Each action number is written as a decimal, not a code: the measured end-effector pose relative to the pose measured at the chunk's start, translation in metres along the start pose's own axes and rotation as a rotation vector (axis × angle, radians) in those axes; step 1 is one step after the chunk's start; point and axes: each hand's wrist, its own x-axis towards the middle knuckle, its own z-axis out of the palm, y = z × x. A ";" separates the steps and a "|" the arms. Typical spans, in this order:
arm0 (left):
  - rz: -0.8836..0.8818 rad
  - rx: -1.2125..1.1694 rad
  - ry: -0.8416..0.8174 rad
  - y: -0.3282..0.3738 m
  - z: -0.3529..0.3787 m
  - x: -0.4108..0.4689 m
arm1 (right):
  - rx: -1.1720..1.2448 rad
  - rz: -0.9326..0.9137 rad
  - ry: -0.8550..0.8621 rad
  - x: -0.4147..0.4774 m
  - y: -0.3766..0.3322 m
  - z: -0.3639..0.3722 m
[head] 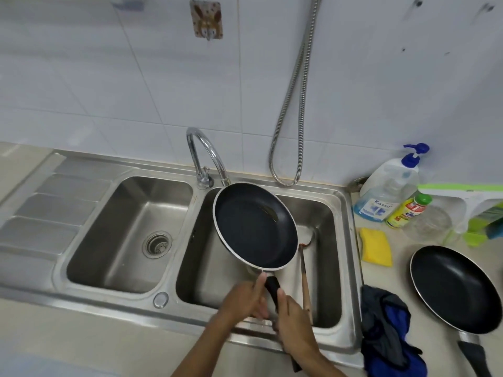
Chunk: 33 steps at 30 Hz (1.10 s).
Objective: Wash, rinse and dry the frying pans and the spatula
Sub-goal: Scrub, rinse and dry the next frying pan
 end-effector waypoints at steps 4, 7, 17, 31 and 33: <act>-0.106 0.684 0.277 0.025 -0.101 0.010 | -0.216 -0.096 0.021 0.001 -0.007 -0.018; -0.088 0.826 0.577 0.059 -0.157 0.021 | -0.347 -0.158 0.013 0.003 -0.010 -0.026; 0.155 1.092 0.585 0.098 -0.230 0.111 | -0.469 -0.174 -0.062 0.020 -0.011 -0.033; -0.055 0.789 0.419 -0.025 -0.207 0.102 | -0.432 -0.216 0.005 0.036 0.001 -0.049; 0.033 0.564 0.677 -0.030 -0.200 0.088 | -0.450 -0.208 0.023 0.035 0.004 -0.051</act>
